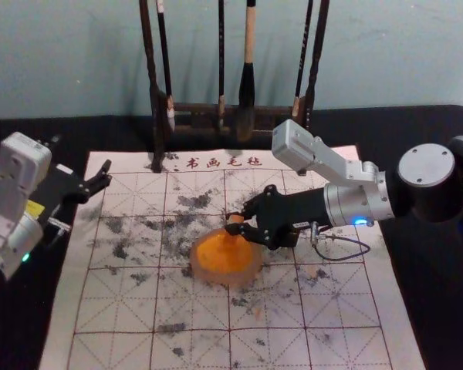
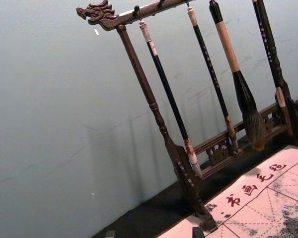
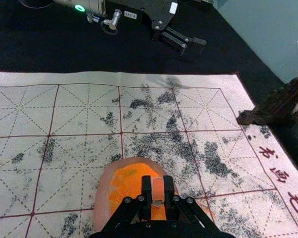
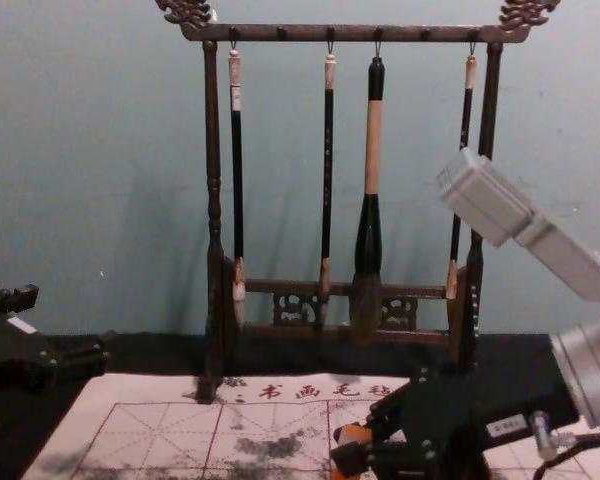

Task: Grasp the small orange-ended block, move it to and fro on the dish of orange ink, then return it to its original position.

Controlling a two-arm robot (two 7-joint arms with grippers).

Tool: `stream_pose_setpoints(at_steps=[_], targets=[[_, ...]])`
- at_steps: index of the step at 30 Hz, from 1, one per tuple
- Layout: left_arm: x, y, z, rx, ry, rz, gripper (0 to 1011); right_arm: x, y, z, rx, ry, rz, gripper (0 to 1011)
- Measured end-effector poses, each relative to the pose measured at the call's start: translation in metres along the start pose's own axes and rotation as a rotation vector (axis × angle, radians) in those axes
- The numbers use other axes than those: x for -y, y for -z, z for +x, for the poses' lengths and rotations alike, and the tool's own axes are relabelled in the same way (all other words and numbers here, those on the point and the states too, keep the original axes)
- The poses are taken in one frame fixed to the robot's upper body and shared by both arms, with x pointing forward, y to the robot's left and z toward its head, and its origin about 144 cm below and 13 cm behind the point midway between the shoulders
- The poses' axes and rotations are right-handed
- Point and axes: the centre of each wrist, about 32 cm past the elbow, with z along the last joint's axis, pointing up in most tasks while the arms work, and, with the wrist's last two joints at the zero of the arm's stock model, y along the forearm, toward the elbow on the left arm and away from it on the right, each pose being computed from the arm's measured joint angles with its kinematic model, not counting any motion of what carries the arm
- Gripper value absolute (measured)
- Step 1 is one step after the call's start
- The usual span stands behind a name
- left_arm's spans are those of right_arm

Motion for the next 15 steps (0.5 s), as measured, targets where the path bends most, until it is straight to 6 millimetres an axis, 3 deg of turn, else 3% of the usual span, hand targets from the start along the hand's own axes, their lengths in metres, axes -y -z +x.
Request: stream_pose_setpoints(at_steps=[15], targets=[[0.000,0.000,0.000,0.000,0.000,0.000,1001,0.017,-0.017,-0.005,0.006,0.059,0.058,123]])
